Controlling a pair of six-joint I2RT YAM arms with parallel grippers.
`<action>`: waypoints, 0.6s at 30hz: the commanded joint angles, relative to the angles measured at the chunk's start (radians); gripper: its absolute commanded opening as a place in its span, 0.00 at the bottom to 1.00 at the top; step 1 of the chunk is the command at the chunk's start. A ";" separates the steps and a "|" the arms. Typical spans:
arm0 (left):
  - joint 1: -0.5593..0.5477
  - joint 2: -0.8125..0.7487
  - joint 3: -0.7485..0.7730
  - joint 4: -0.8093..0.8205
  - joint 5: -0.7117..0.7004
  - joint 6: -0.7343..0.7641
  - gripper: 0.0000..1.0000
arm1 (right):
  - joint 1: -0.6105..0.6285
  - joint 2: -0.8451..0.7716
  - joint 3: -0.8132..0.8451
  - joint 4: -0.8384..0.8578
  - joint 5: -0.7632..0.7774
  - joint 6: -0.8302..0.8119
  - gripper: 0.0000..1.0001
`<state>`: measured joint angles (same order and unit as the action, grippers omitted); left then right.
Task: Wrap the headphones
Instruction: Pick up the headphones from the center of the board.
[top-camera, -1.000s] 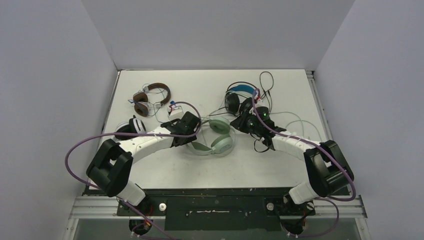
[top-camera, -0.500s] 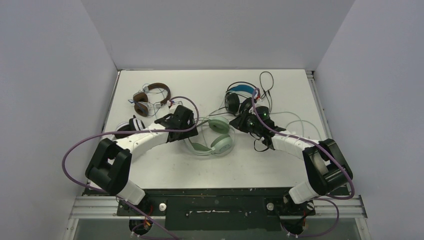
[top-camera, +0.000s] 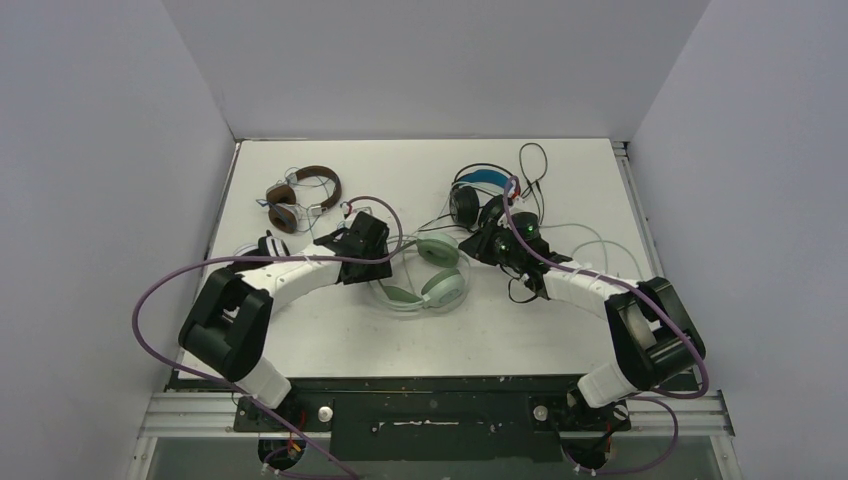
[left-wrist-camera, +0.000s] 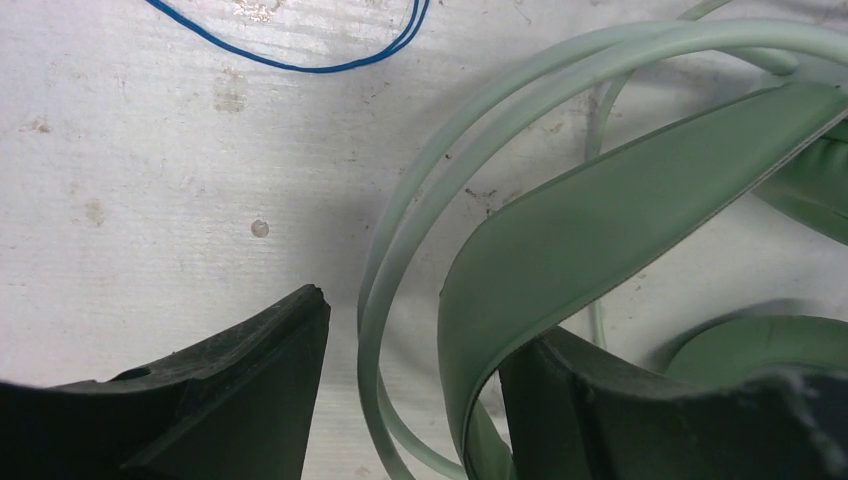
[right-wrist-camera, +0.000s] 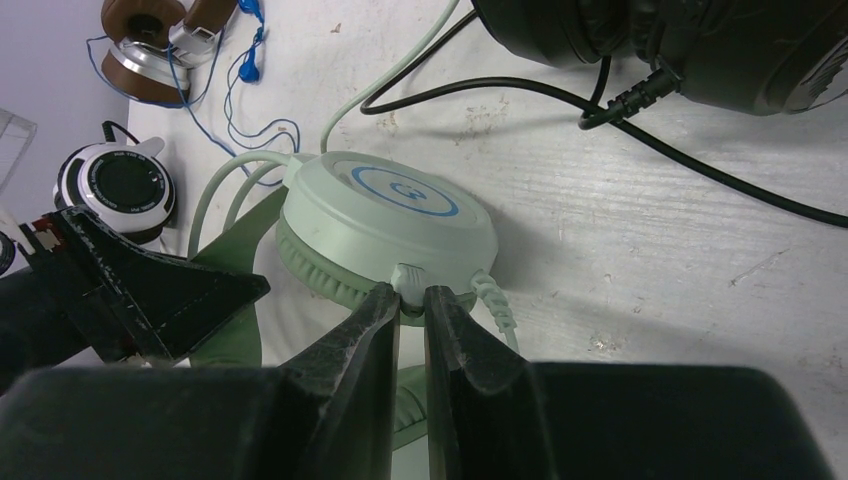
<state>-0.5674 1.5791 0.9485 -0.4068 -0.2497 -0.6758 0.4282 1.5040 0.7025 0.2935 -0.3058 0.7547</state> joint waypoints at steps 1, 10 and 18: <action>0.006 0.023 0.034 0.026 0.006 0.024 0.58 | -0.009 0.018 -0.006 0.031 -0.007 -0.017 0.09; 0.005 0.036 0.063 -0.001 -0.040 0.051 0.20 | -0.013 0.017 -0.005 0.040 -0.019 -0.018 0.09; -0.009 -0.023 0.042 0.029 -0.045 0.078 0.00 | -0.015 -0.028 0.035 0.012 -0.057 -0.113 0.22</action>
<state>-0.5697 1.6199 0.9737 -0.4412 -0.3008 -0.6102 0.4217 1.5146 0.7029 0.3042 -0.3466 0.7181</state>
